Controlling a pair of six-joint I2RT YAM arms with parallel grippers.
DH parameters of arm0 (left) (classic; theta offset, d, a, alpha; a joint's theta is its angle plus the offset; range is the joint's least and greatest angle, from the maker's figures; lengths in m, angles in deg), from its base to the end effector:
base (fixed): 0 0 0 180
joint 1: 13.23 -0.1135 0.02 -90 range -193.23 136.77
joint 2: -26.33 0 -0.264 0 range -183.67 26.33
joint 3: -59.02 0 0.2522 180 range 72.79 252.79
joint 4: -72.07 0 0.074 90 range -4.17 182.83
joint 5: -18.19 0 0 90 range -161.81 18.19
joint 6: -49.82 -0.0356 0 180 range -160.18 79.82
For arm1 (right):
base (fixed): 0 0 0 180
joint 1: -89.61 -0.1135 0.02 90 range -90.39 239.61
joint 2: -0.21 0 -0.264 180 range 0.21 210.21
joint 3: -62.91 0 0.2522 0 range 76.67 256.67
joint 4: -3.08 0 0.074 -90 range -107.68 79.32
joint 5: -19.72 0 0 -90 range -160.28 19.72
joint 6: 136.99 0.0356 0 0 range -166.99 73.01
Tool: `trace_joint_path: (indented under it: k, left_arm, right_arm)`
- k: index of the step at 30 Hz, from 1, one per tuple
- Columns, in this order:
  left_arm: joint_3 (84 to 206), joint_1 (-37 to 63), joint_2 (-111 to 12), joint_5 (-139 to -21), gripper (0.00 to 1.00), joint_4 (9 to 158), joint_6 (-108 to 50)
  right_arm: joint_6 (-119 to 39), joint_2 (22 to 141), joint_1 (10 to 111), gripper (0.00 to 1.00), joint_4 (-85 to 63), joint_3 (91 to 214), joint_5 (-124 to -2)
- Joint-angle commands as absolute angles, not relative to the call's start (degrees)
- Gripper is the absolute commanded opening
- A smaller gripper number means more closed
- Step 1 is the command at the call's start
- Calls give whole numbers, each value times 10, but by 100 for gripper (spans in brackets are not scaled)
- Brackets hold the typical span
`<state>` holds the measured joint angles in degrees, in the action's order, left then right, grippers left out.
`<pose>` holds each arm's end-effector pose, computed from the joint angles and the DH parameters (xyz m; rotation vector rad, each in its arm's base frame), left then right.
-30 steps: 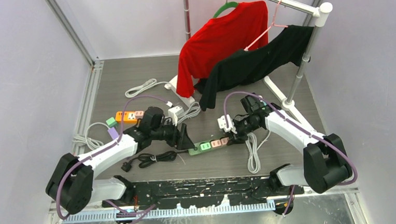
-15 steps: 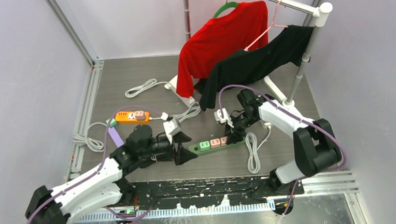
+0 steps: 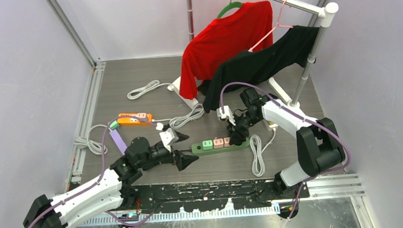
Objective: Pull the plug off the socket
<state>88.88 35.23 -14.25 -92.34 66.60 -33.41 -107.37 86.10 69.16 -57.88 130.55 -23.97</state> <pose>0.1062 -0.1387 0.2285 0.8867 1.5219 -1.0138 0.2337 0.1146 0.2010 -1.7238 1.8663 0.9385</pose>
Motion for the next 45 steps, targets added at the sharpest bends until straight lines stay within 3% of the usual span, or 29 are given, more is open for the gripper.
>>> trace_joint_path:
  k: [1, 12, 16, 24, 31, 35, 38, 40, 42, 45]
  left_arm:
    - [928, 353, -197, -948, 95, 610, -351]
    - [998, 407, -348, -911, 88, 637, -478]
    - [1020, 409, -408, -924, 79, 644, -523]
    - [1062, 409, -529, -919, 72, 620, -538]
    - [1096, 409, -580, -922, 61, 644, -534]
    - [1096, 409, -589, -923, 50, 635, -520]
    - [1099, 408, -591, -927, 37, 638, -504]
    - [1098, 408, -591, -929, 15, 638, -494]
    - [1095, 409, -589, -930, 1, 638, -485]
    - [1083, 408, -584, -927, 0, 633, -469]
  right_arm:
    - [-1050, 855, 695, 19, -582, 1317, -267]
    - [-1087, 847, 684, 30, -582, 1298, -266]
    - [-1101, 845, 673, 36, -581, 1293, -273]
    - [-1116, 829, 655, 56, -568, 1276, -286]
    - [-1118, 829, 640, 55, -562, 1272, -295]
    - [-1116, 830, 633, 53, -560, 1272, -297]
    - [-1110, 830, 632, 51, -558, 1274, -291]
    - [-1103, 828, 632, 49, -558, 1277, -280]
    - [-1099, 825, 632, 47, -558, 1278, -274]
    - [-1092, 825, 632, 37, -558, 1283, -272]
